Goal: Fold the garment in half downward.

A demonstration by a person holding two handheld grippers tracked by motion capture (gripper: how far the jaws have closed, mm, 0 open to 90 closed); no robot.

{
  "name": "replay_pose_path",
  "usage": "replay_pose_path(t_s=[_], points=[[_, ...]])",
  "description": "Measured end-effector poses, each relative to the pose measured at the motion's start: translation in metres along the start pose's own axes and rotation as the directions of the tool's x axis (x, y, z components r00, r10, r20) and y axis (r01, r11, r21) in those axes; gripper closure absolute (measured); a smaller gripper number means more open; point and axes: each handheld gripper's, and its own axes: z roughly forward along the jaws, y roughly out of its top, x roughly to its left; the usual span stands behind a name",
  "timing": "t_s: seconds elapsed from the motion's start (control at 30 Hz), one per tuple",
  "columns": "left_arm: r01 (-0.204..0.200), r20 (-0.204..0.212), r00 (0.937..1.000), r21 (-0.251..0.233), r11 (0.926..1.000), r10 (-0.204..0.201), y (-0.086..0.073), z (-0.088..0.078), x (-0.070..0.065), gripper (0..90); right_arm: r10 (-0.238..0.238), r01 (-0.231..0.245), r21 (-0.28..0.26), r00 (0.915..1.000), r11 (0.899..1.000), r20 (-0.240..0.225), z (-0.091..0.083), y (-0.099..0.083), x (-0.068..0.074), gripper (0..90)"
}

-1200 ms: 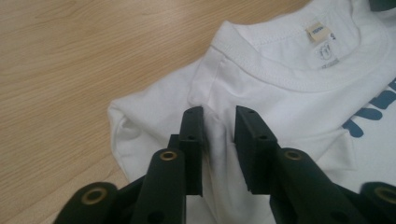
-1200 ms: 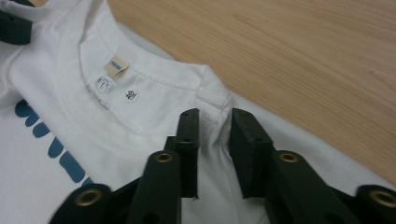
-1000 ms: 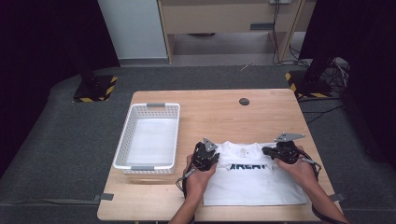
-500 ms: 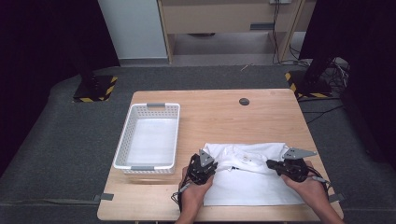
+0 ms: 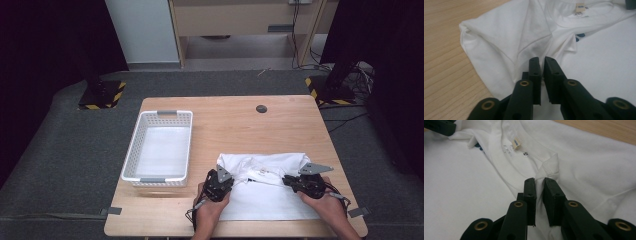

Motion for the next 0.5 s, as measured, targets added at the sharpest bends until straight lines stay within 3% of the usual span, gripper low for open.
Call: replay_pose_path(t_s=[0.17, 0.33, 0.4, 0.5], points=[[0.012, -0.029, 0.9995, -0.001, 0.9999, -0.012, 0.007, 0.0, -0.005, 55.3, -0.011, 0.011, 0.001, 0.9999, 1.0, -0.001, 0.001, 0.0, 0.0, 79.4], [0.013, -0.025, 0.9996, -0.029, 0.9995, -0.013, 0.02, -0.007, -0.005, 46.2, -0.024, 0.024, -0.002, 0.9997, 1.0, 0.0, 0.001, 0.0, 0.0, 79.2], [0.035, 0.004, 0.9994, -0.052, 0.9981, -0.034, 0.028, -0.009, -0.005, 45.8, -0.023, 0.023, -0.008, 0.9997, 1.0, 0.006, 0.001, -0.001, 0.001, 79.2], [0.032, 0.006, 0.9995, -0.073, 0.9968, -0.031, 0.04, -0.009, -0.006, 44.4, -0.027, 0.027, -0.009, 0.9996, 1.0, 0.011, 0.001, -0.002, 0.002, 79.2]])
